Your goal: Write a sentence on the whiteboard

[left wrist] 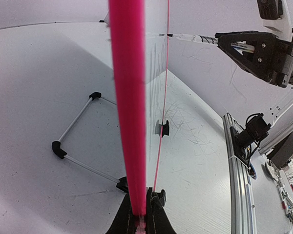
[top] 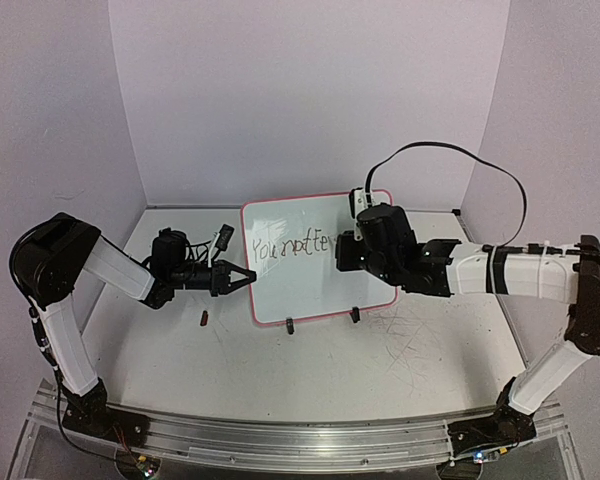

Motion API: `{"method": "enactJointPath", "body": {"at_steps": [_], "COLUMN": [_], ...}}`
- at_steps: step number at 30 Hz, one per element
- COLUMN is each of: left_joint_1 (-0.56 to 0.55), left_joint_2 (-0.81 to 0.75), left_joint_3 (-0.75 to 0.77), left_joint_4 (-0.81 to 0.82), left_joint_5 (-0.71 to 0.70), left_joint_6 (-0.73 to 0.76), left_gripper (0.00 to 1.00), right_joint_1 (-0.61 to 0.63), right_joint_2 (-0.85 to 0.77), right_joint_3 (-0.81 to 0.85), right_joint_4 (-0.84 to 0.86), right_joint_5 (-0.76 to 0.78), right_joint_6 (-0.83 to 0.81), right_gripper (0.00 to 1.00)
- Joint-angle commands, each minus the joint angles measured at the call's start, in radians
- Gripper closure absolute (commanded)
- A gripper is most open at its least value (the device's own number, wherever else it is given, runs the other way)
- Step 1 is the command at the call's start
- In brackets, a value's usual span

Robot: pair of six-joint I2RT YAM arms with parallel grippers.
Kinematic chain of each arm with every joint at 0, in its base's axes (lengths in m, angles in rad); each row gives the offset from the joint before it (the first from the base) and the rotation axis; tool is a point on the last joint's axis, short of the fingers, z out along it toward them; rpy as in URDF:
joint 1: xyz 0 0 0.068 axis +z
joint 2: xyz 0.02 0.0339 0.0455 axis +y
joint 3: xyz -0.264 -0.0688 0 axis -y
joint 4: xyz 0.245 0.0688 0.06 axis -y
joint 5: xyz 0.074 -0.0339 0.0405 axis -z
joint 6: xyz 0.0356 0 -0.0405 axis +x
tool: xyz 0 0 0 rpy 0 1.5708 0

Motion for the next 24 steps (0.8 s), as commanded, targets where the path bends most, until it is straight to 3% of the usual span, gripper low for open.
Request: {"method": "enactJointPath", "body": {"at_steps": [1,24], "left_joint_1": [-0.004,-0.004], "left_joint_2": [-0.009,-0.007], "left_joint_3": [0.026,0.027], "left_joint_4": [-0.039,-0.041], "left_joint_5": [-0.061,-0.061], "left_joint_6": [0.042,0.042], "left_gripper": [1.0,1.0], "right_joint_1": [-0.003,0.007], "right_joint_2": [0.016,-0.021], "right_joint_3": [0.04,-0.033], "right_joint_4": [0.03,-0.025], "right_joint_5": [0.012,0.022], "right_joint_6": [-0.008,0.052], "right_gripper": [1.0,1.0]}}
